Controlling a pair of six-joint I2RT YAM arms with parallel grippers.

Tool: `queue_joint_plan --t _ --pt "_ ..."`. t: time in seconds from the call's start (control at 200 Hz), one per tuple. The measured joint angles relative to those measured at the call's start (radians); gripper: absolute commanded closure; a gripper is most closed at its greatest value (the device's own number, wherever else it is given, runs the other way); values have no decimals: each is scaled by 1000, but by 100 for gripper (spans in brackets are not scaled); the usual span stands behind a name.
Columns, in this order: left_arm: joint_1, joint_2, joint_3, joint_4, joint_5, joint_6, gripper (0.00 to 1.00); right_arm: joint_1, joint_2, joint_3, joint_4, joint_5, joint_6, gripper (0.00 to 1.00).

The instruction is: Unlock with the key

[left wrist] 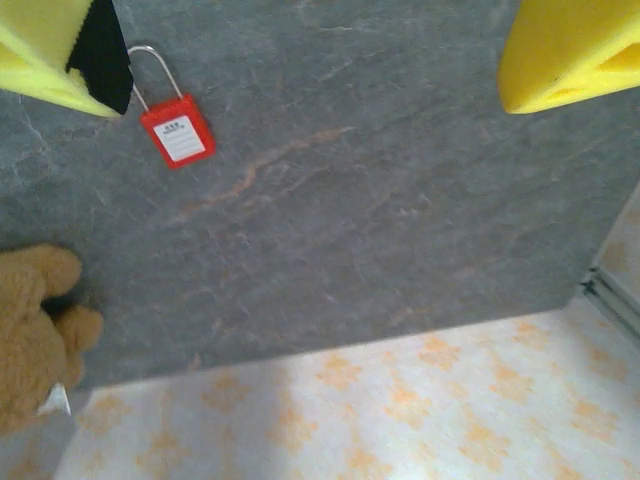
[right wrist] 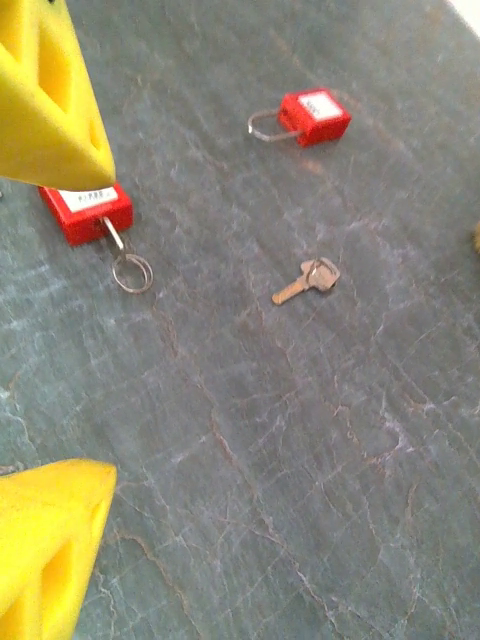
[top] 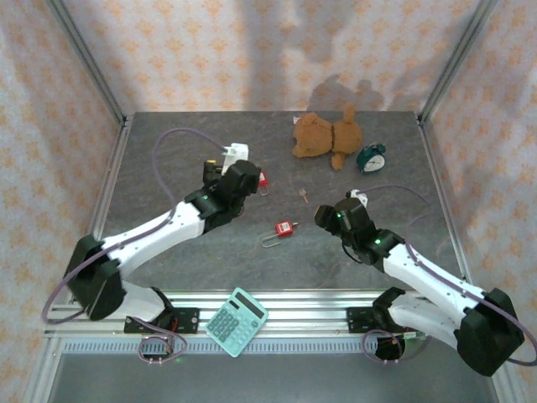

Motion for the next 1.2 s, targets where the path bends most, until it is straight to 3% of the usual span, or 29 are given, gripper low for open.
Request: queue_joint_plan --t 0.255,0.37,0.561,0.871,1.201 --pt "62 381 333 -158 106 -114 6 -3 231 158 13 21 -107 35" --pt "87 537 507 -229 149 -156 10 -4 332 214 15 38 -143 43" --pt "157 710 640 -322 248 -226 15 -11 529 362 21 44 -198 46" --pt "220 825 735 -404 377 -245 19 -46 616 405 30 2 -212 44" --pt "204 826 643 -338 463 -270 38 -47 650 424 36 -57 -219 46"
